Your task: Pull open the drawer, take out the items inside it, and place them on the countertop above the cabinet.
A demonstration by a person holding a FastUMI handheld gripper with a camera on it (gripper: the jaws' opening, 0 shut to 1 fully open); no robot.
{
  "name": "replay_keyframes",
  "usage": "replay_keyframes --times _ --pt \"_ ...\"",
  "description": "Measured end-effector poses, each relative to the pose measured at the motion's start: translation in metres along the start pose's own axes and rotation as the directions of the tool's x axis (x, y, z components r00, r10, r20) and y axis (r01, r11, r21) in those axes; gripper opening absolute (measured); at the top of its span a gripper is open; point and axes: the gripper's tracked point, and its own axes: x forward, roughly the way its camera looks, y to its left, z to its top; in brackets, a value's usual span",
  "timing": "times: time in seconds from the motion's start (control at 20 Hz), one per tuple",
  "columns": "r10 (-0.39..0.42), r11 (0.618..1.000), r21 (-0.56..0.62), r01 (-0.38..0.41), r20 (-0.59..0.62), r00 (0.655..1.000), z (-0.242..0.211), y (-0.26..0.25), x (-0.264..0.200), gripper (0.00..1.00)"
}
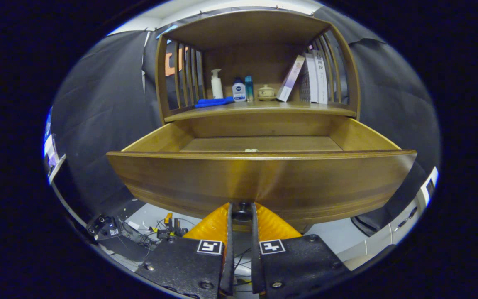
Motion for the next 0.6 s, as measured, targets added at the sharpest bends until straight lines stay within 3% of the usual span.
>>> replay_keyframes --times 0.15,0.35,0.6 --pt "0.003 1.000 0.028 -0.002 -0.044 0.999 0.004 -0.002 -0.009 0.28" --pt "0.060 0.998 -0.007 -0.060 0.006 0.998 0.037 0.004 -0.039 0.34" --pt "0.122 0.992 -0.028 -0.121 0.018 0.992 0.084 0.015 -0.048 0.65"
